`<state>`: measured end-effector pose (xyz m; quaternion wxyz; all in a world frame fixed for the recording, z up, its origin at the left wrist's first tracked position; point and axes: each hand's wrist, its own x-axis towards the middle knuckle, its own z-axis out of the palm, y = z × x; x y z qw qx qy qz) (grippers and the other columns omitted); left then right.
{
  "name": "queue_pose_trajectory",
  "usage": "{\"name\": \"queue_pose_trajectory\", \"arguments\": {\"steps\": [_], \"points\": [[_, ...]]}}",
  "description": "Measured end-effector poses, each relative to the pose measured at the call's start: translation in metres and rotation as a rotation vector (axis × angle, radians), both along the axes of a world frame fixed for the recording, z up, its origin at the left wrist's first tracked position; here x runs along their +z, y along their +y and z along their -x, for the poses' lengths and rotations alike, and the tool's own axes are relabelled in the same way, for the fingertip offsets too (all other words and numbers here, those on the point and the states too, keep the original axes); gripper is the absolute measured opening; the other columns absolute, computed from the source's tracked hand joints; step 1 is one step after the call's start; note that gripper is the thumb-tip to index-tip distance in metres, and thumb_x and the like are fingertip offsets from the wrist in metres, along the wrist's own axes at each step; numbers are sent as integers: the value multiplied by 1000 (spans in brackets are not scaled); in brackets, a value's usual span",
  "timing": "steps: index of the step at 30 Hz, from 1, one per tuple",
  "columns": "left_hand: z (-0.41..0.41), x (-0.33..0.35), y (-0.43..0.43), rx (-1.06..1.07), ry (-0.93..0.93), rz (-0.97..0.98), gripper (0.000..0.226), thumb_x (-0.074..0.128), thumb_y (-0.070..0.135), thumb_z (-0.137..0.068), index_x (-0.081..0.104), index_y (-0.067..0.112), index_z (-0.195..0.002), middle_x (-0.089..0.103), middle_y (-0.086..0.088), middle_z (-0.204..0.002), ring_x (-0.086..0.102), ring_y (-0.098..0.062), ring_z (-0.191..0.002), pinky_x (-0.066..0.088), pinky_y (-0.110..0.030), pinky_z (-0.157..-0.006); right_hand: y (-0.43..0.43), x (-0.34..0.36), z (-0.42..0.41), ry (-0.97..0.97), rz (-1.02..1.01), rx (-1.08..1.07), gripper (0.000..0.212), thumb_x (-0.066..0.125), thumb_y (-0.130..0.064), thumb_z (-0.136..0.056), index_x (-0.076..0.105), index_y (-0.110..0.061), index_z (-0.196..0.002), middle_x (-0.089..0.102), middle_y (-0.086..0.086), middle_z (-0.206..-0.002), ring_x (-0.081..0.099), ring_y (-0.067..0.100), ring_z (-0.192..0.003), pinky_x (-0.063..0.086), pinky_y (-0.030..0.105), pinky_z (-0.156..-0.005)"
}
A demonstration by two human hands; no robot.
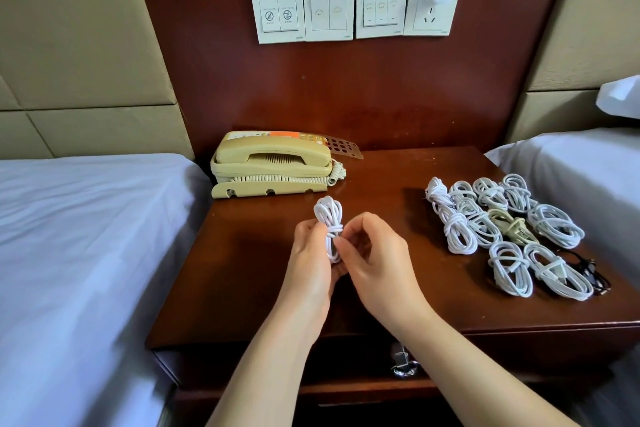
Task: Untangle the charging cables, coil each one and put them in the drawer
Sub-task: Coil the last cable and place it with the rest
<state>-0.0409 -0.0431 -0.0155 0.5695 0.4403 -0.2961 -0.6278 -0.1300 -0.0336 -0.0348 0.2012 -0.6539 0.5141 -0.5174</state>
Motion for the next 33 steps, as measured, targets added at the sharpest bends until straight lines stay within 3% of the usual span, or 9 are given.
{"name": "queue_pose_trajectory", "arguments": {"steps": [3,8,10,14,17,21,25,29,33], "points": [[2,-2,-2,47,-40,10,19,39,11,-96,57,9,-101,58,-8,-80,60,-21,-78,49,-35,-74,1,-1,-5,34,42,-47,14,61,-8,-88,53,-17,-82,56,-6,-81,54,11,-72,49,34,-65],[3,-2,0,71,-160,48,29,39,16,-94,68,16,-90,67,-10,-92,65,-27,-96,49,-43,-94,3,0,-12,53,66,-90,13,58,-10,-91,51,-18,-84,53,-9,-83,51,9,-74,46,31,-66],[1,-2,-2,59,-146,38,31,39,16,-94,68,15,-85,67,-9,-86,65,-25,-90,49,-41,-89,3,1,-13,63,70,-101,11,58,-12,-91,51,-18,-85,53,-8,-84,51,10,-74,46,32,-66],[0,-3,-8,59,-128,6,30,33,5,-98,56,10,-79,53,-6,-72,53,-21,-74,47,-16,-60,3,2,-15,116,81,-128,8,57,-15,-92,52,-16,-86,53,-6,-86,50,11,-73,47,35,-65],[-5,6,-2,19,-77,12,28,33,5,-94,55,7,-77,49,-6,-65,50,-14,-59,44,-23,-55,3,5,-13,186,162,-93,9,58,-13,-90,52,-13,-83,51,-7,-83,46,11,-70,41,27,-58],[-12,9,-1,-17,-28,32,31,32,5,-96,60,2,-81,56,-8,-58,59,-7,-43,46,-16,-42,3,7,-11,235,197,-32,7,56,-13,-88,51,-12,-83,48,-6,-83,42,10,-66,39,25,-56],[-10,10,1,-18,18,-39,30,32,8,-96,59,5,-82,56,-9,-64,60,-11,-51,49,-20,-50,4,7,-12,251,171,-38,10,56,-13,-90,49,-11,-83,47,-4,-84,43,14,-67,38,28,-58],[-5,12,4,12,-31,27,31,33,9,-92,63,6,-84,58,-11,-74,57,-19,-74,46,-32,-73,3,7,-13,226,177,-76,12,56,-15,-91,49,-11,-83,48,-4,-85,43,14,-68,38,28,-58],[-1,11,4,29,-64,48,29,33,5,-92,57,6,-76,52,-2,-55,53,-10,-55,45,-23,-59,2,7,-10,192,175,-75,11,56,-14,-92,50,-13,-83,49,-4,-85,44,13,-72,38,26,-59]]}}
